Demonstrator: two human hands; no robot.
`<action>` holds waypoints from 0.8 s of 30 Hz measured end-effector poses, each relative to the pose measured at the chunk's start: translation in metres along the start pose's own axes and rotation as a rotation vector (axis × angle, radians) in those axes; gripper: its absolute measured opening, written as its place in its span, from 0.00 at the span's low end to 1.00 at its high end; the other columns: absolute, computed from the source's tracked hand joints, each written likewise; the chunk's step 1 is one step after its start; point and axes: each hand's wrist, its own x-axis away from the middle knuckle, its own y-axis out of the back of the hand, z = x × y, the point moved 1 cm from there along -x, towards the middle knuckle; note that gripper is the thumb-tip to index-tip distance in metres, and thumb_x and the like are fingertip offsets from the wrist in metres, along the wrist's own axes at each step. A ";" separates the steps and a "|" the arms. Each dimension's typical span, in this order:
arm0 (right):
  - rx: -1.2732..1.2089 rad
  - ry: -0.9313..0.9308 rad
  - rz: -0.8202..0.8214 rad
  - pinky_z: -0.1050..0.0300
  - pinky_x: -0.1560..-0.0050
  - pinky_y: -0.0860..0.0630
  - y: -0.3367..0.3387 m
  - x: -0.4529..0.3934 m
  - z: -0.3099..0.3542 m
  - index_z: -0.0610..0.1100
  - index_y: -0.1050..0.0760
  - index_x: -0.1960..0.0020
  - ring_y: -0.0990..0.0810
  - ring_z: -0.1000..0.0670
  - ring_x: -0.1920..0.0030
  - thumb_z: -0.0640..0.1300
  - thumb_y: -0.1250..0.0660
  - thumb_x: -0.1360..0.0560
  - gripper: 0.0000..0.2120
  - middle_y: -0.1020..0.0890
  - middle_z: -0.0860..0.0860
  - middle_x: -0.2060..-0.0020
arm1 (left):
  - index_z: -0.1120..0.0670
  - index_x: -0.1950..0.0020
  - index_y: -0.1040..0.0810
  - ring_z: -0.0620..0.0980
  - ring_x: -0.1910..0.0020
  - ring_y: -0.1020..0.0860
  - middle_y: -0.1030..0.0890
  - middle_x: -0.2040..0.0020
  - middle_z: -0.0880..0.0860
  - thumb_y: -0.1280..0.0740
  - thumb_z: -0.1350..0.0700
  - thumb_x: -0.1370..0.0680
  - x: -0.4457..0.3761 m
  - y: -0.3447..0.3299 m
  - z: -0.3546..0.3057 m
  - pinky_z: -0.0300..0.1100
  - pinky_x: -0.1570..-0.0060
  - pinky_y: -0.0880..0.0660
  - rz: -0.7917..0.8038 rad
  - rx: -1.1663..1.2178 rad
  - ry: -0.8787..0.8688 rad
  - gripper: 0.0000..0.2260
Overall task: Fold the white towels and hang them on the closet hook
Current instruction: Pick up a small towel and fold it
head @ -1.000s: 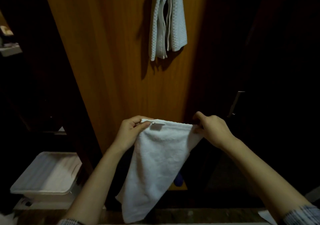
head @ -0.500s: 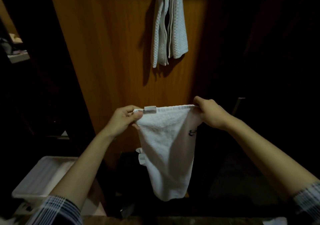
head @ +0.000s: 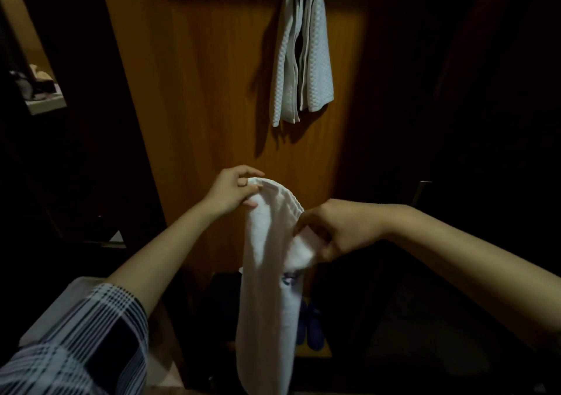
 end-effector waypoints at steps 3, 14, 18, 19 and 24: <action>0.058 0.008 0.036 0.63 0.50 0.26 -0.004 -0.004 0.006 0.43 0.30 0.34 0.21 0.48 0.48 0.35 0.34 0.27 0.21 0.20 0.47 0.46 | 0.64 0.42 0.24 0.46 0.67 0.23 0.25 0.72 0.52 0.34 0.67 0.24 0.001 -0.008 0.001 0.43 0.62 0.20 -0.058 -0.021 0.007 0.10; 0.297 0.178 -0.332 0.54 0.30 0.38 -0.008 -0.010 0.016 0.46 0.17 0.49 0.43 0.48 0.26 0.51 0.31 0.27 0.12 0.42 0.46 0.25 | 0.62 0.51 0.22 0.46 0.64 0.21 0.22 0.64 0.55 0.35 0.70 0.25 0.018 -0.020 -0.013 0.35 0.63 0.21 0.041 0.100 0.034 0.07; 0.135 0.137 -0.295 0.65 0.33 0.38 -0.012 -0.014 0.012 0.42 0.17 0.50 0.41 0.53 0.27 0.50 0.29 0.29 0.13 0.39 0.47 0.26 | 0.65 0.49 0.22 0.39 0.72 0.21 0.20 0.69 0.50 0.35 0.68 0.24 0.021 -0.018 -0.012 0.30 0.70 0.25 0.050 0.061 0.034 0.05; 0.108 0.127 -0.275 0.63 0.33 0.36 -0.013 -0.015 0.011 0.41 0.17 0.51 0.38 0.53 0.28 0.49 0.29 0.29 0.13 0.36 0.47 0.28 | 0.65 0.50 0.22 0.38 0.74 0.22 0.20 0.71 0.47 0.34 0.68 0.24 0.021 -0.018 -0.012 0.29 0.72 0.26 0.058 0.069 0.031 0.05; 0.111 0.082 -0.150 0.59 0.36 0.34 -0.007 -0.016 0.008 0.41 0.18 0.48 0.35 0.52 0.31 0.48 0.30 0.27 0.13 0.31 0.48 0.32 | 0.64 0.48 0.21 0.37 0.69 0.21 0.19 0.66 0.48 0.34 0.66 0.24 0.025 -0.022 -0.010 0.29 0.66 0.25 0.118 0.066 -0.005 0.06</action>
